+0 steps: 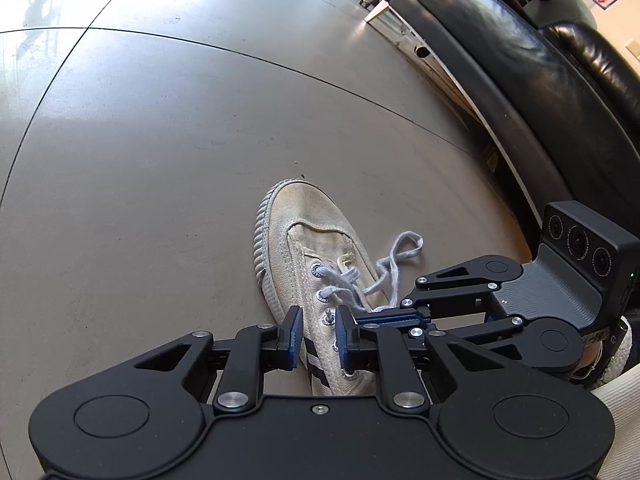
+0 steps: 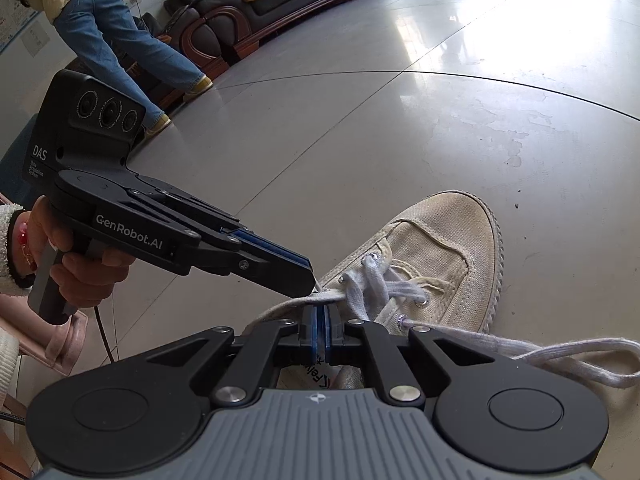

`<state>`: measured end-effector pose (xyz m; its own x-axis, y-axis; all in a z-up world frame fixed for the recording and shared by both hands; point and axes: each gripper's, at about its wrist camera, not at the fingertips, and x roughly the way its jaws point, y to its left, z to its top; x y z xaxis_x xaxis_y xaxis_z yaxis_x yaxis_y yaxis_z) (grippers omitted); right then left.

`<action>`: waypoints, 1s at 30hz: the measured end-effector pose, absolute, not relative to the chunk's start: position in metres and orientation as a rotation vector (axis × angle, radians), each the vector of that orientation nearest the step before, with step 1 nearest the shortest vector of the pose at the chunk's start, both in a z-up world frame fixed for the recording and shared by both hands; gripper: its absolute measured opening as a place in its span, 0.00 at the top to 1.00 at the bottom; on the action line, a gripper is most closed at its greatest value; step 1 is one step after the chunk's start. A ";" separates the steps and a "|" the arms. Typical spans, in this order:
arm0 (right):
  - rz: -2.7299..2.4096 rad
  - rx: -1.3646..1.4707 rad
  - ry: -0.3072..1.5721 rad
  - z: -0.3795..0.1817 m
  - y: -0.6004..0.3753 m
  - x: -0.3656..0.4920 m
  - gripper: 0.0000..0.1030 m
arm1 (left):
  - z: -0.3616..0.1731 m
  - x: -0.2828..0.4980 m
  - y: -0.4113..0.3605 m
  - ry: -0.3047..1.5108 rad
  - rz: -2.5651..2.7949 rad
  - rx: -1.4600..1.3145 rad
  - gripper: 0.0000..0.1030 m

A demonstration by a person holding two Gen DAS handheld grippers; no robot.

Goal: Lace up shoes with both hands

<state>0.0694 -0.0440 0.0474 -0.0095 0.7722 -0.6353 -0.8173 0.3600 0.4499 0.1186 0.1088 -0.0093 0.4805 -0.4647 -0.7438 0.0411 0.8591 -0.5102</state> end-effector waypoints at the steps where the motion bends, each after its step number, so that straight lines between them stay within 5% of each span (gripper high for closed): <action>1: 1.260 -0.054 0.958 0.047 -0.045 0.070 0.95 | -0.010 0.119 0.108 1.027 -0.335 -0.445 0.88; 30: 1.255 -0.109 0.942 0.059 -0.045 0.066 0.94 | 0.009 0.102 0.036 0.878 -0.455 0.277 1.00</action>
